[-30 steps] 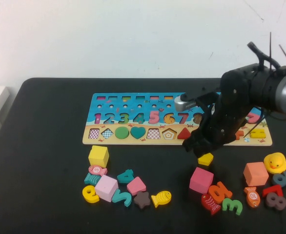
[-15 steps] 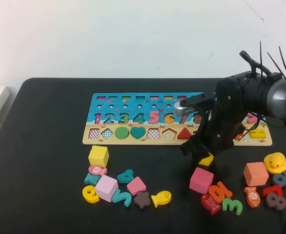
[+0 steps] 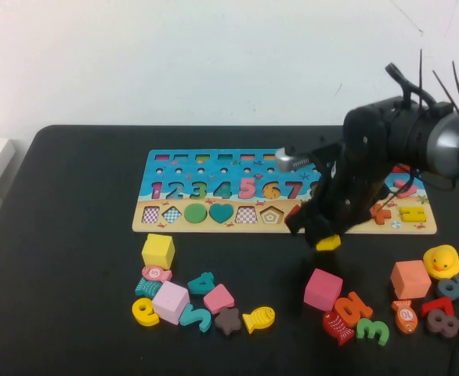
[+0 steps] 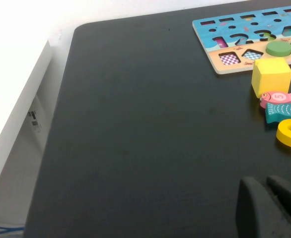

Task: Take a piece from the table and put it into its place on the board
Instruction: Pick up the "Pentagon"

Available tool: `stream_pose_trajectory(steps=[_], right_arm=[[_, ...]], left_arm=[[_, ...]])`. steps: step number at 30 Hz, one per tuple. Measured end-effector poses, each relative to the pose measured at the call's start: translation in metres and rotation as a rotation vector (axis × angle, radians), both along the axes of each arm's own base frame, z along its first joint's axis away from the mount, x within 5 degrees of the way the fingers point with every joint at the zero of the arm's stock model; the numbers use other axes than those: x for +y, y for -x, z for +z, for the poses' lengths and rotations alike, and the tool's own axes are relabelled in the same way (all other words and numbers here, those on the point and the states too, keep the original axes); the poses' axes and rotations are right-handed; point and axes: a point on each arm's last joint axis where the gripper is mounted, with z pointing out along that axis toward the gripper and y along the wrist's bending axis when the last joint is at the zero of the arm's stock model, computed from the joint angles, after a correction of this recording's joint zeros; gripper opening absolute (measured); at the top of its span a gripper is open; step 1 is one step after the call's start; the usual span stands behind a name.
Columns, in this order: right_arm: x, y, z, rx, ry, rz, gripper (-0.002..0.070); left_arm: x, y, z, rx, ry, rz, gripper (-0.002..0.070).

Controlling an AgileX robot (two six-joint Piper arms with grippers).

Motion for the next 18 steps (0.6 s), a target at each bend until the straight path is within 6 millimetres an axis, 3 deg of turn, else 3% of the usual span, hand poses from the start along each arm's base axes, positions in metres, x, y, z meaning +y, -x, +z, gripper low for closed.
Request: stream_pose_trajectory(steps=[8, 18], right_arm=[[0.006, -0.010, 0.022, -0.050, -0.034, 0.002, 0.0369], [0.007, -0.005, -0.017, 0.121, 0.011, 0.002, 0.0368]], left_arm=[[0.000, 0.000, 0.000, 0.000, 0.000, 0.000, -0.0002], [0.000, 0.000, 0.000, 0.000, 0.000, 0.000, -0.0001]])
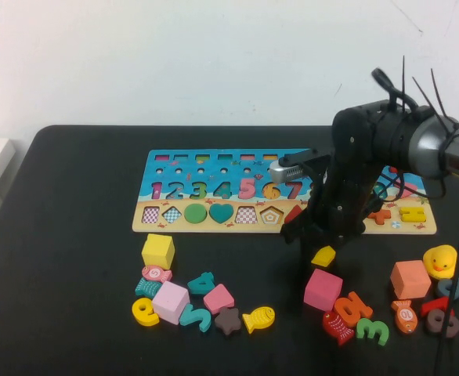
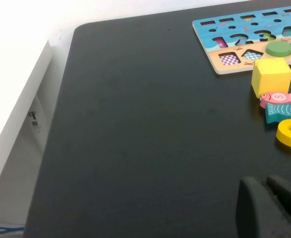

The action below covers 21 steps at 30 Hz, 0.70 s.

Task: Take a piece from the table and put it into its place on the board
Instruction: Pick up the "Pentagon"

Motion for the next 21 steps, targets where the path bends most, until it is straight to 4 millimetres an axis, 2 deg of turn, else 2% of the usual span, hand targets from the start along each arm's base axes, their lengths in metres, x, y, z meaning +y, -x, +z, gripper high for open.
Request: stream_pose_trajectory(steps=[16, 21], right_arm=[[0.003, -0.004, 0.001, 0.024, -0.001, 0.014, 0.0366], [0.015, -0.010, 0.016, 0.011, -0.092, 0.019, 0.0366]], left_arm=[[0.000, 0.000, 0.000, 0.000, 0.000, 0.000, -0.0001], [0.000, 0.000, 0.000, 0.000, 0.000, 0.000, -0.0001]])
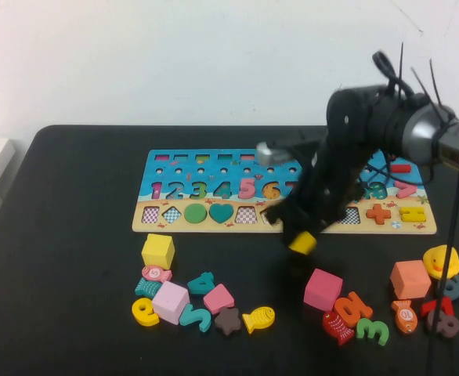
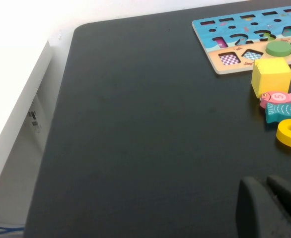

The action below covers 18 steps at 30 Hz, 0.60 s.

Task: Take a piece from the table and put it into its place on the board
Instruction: Pick up the "Pentagon", then place the "five-pointed star" into the hole of the five-pointed star

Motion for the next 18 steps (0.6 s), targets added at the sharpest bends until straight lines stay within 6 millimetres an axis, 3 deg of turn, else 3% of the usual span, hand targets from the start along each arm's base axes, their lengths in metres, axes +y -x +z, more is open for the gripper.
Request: stream_pose_trajectory(steps=[5, 9, 18], right_arm=[[0.015, -0.009, 0.020, -0.087, -0.123, 0.000, 0.0365], [0.019, -0.017, 0.025, -0.161, -0.160, -0.011, 0.0365], [0.022, -0.027, -0.008, -0.159, -0.127, -0.009, 0.0365]], left_arm=[[0.000, 0.000, 0.000, 0.000, 0.000, 0.000, -0.0001], [0.000, 0.000, 0.000, 0.000, 0.000, 0.000, -0.0001], [0.000, 0.000, 0.000, 0.000, 0.000, 0.000, -0.0001]])
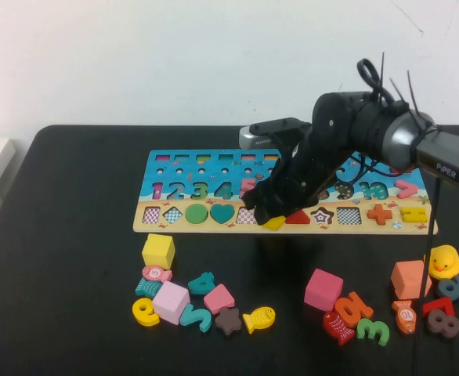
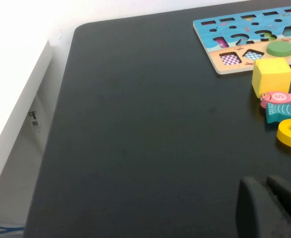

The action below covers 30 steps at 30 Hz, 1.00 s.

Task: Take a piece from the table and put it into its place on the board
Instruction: Place the "five-pointed star" into the hole of the five-pointed star

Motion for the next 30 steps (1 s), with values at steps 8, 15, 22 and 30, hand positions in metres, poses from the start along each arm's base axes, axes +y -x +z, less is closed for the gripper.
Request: stream_pose_trajectory(steps=[8, 15, 22, 30], right_arm=[[0.000, -0.004, 0.003, -0.041, 0.019, 0.036, 0.0365], [0.003, -0.011, 0.022, -0.115, 0.023, 0.107, 0.0365], [0.003, -0.010, 0.026, -0.173, 0.076, 0.270, 0.0365], [0.003, -0.009, 0.025, -0.231, 0.124, 0.454, 0.0365]], left_arm=[[0.000, 0.000, 0.000, 0.000, 0.000, 0.000, -0.0001], [0.000, 0.000, 0.000, 0.000, 0.000, 0.000, -0.0001], [0.000, 0.000, 0.000, 0.000, 0.000, 0.000, -0.0001], [0.000, 0.000, 0.000, 0.000, 0.000, 0.000, -0.0001]])
